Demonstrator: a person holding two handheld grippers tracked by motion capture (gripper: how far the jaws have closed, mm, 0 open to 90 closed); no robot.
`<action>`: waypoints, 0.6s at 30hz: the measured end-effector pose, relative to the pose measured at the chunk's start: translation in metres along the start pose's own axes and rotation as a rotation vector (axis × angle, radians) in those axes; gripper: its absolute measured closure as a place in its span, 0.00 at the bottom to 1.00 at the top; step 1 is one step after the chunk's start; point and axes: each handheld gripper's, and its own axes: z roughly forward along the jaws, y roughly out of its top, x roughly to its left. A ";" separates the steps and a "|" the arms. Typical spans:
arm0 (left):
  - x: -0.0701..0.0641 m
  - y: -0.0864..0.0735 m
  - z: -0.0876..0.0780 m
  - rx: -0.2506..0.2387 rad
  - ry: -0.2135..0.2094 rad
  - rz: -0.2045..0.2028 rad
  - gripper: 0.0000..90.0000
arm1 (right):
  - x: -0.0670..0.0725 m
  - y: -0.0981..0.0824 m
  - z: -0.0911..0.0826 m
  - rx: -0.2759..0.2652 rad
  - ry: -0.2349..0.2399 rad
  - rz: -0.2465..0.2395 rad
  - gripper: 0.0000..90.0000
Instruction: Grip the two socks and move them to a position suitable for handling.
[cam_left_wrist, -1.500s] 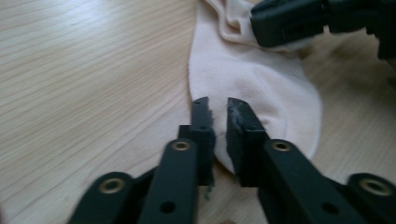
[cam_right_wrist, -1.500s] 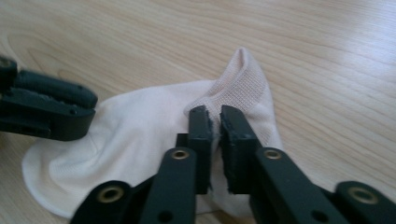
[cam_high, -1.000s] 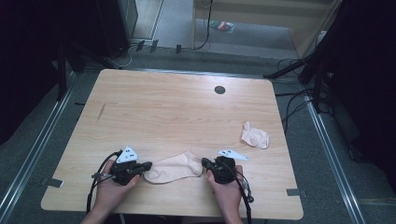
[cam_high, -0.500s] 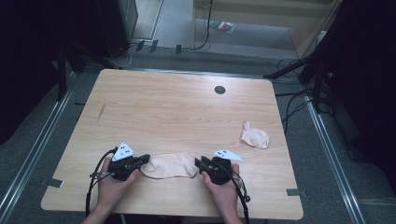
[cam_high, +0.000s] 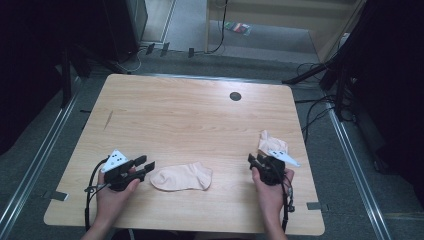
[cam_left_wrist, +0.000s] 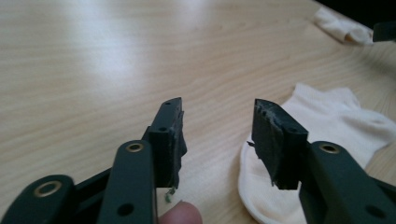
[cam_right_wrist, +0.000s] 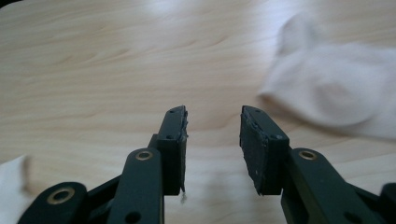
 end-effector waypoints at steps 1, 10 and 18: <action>0.003 0.000 -0.001 -0.010 0.017 -0.007 0.54 | -0.007 0.004 0.000 -0.011 -0.024 -0.005 0.69; 0.033 0.000 -0.011 -0.036 0.145 -0.067 0.49 | -0.058 0.036 0.021 -0.043 -0.170 0.013 0.73; 0.043 -0.004 -0.013 -0.036 0.153 -0.134 0.50 | -0.071 0.030 0.042 0.016 -0.238 0.011 0.73</action>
